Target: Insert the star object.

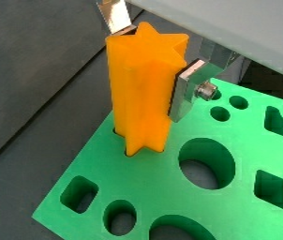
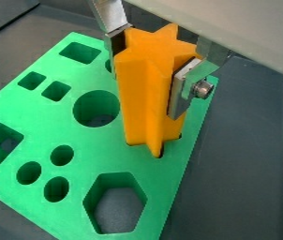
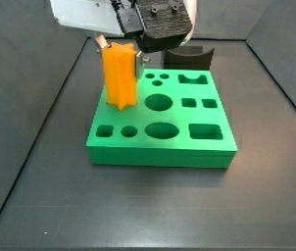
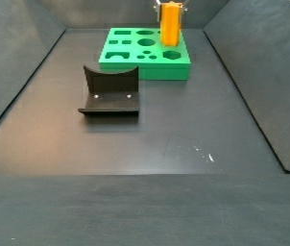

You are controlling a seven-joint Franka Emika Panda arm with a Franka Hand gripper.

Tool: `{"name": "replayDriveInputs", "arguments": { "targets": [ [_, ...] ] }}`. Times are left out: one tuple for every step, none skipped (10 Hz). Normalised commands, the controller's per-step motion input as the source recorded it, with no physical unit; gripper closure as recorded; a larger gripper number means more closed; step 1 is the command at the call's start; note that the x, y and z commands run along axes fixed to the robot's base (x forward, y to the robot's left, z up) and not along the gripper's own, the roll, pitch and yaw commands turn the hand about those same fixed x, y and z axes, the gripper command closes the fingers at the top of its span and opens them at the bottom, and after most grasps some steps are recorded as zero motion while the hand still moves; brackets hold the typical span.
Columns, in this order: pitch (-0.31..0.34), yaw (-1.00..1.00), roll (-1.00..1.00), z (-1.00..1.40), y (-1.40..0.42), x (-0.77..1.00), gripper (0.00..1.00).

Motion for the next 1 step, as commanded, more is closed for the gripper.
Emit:
{"name": "replayDriveInputs", "arguments": {
  "targets": [
    [0.000, 0.00, 0.00, 0.00, 0.00, 0.00, 1.00]
  ]
}}
